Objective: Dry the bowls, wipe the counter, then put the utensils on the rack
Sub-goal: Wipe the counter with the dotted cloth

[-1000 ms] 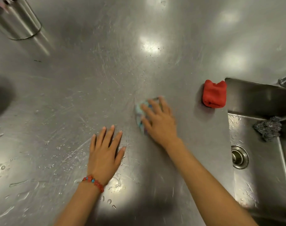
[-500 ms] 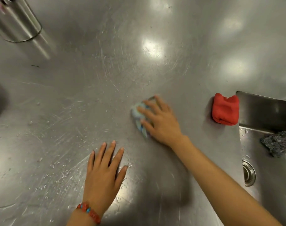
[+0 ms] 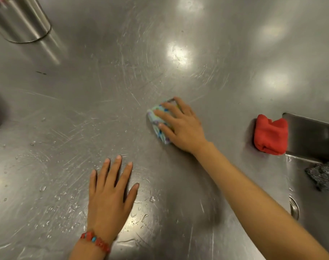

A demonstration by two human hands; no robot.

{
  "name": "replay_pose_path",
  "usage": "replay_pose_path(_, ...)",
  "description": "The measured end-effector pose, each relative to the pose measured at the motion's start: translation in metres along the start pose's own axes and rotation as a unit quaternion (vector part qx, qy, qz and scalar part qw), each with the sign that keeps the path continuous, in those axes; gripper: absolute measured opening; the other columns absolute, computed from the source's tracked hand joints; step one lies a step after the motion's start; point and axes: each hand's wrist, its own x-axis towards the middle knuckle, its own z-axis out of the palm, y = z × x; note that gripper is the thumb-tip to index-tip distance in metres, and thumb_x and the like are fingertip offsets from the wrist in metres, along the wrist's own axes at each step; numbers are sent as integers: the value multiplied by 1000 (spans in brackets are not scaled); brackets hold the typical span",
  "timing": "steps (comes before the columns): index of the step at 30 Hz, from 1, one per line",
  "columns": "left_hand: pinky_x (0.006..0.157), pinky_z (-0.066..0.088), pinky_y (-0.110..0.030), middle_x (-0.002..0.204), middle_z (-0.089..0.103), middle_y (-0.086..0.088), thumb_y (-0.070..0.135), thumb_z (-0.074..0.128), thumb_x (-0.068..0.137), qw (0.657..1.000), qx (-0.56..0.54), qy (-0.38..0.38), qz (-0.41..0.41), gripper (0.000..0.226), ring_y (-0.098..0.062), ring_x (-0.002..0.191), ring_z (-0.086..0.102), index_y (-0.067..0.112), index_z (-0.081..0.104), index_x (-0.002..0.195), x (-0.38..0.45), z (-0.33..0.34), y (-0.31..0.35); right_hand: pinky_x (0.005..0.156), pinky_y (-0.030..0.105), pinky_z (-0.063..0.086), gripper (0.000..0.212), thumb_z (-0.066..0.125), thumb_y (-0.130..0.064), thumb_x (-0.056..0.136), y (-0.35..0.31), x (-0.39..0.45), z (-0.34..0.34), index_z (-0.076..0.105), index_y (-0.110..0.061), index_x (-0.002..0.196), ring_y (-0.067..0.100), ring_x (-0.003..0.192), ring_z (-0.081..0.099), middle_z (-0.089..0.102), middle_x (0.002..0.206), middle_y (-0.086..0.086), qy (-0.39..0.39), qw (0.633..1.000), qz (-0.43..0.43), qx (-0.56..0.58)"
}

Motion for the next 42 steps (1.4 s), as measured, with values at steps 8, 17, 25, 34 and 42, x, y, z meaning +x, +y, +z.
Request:
replay_pose_path(8,102,29,-55,135,51,-14,54,10,93,1000,19,-2,7,67,-35,127,43,15,52,127,1,-2,-1,112,42,23,44,36,-40,96,57,105,-1,44,-23,136,32,138,21,38,146,6,15,986,159,-40)
replay_pose_path(17,104,28,-54,136,51,-13,51,12,94,1000,-12,19,-2,64,-34,127,44,15,53,127,-9,-16,-11,106,41,31,41,40,-45,91,-73,-2,19,58,-27,123,32,134,36,55,133,1,10,1000,-6,8)
replay_pose_path(25,102,26,-54,136,50,-16,54,7,92,999,-2,5,-50,72,-39,126,43,12,53,126,-23,-17,-40,112,41,19,43,33,-43,96,-59,94,27,42,-28,136,31,142,15,35,148,2,-22,992,119,-31)
replay_pose_path(34,101,28,-57,134,51,-17,55,8,92,999,-24,23,-34,72,-40,124,45,10,55,125,-33,-23,-49,110,39,19,43,38,-46,93,-122,6,29,47,-31,132,29,140,23,43,144,1,-95,989,-110,15)
replay_pose_path(42,97,35,-61,133,51,-21,55,6,92,998,-26,31,-53,76,-43,123,45,7,55,125,-60,-34,-94,111,41,20,42,35,-43,95,-144,54,47,45,-29,134,32,141,16,37,148,4,-30,995,94,-22)
